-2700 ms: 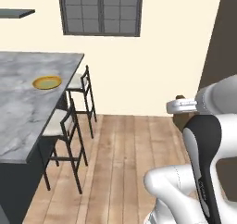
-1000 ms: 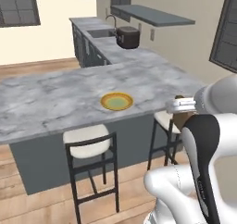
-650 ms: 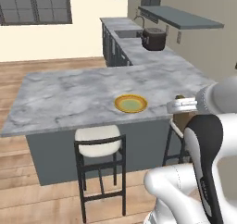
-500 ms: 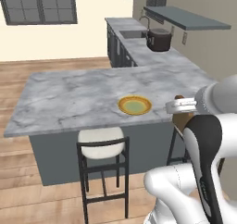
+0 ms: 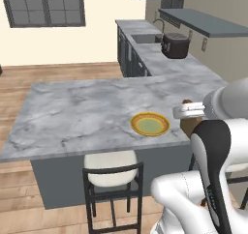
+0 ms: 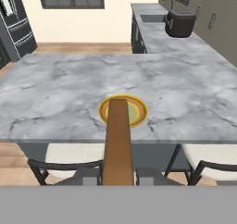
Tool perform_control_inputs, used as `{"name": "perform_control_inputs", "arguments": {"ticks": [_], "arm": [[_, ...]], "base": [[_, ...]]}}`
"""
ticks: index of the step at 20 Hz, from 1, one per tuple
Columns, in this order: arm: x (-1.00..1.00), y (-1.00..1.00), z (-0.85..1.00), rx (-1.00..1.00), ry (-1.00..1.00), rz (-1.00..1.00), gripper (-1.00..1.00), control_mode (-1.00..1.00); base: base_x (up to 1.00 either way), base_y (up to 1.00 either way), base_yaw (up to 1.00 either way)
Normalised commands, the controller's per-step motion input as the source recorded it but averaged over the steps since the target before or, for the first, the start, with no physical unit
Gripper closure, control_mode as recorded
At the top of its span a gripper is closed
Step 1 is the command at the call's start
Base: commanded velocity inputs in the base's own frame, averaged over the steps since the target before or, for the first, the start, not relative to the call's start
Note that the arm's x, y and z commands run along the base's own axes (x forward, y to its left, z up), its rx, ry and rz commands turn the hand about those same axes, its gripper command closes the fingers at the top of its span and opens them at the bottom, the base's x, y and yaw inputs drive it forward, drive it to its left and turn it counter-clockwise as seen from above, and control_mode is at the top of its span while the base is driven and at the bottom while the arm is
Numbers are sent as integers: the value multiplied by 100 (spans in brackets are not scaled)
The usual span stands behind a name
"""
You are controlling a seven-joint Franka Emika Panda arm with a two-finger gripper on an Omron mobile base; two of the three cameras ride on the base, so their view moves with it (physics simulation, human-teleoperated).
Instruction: Start the toaster. Once the lever pops up, take the bread to the plate on the dining counter.
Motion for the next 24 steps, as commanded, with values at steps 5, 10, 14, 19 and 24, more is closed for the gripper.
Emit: {"name": "perform_control_inputs", "arguments": {"ticks": [5, 10, 14, 19, 24], "arm": [[0, 0, 0, 0, 0, 0, 100, 100], [0, 0, 0, 0, 0, 0, 100, 100], [9, -1, -10, 0, 0, 0, 100, -100], [63, -10, -48, 3, 0, 1, 100, -100], [59, -40, -52, 9, 0, 11, 100, -100]], "base": [[63, -7, 0], [38, -6, 0], [12, 0, 0], [0, 0, 0], [0, 0, 0]]}}
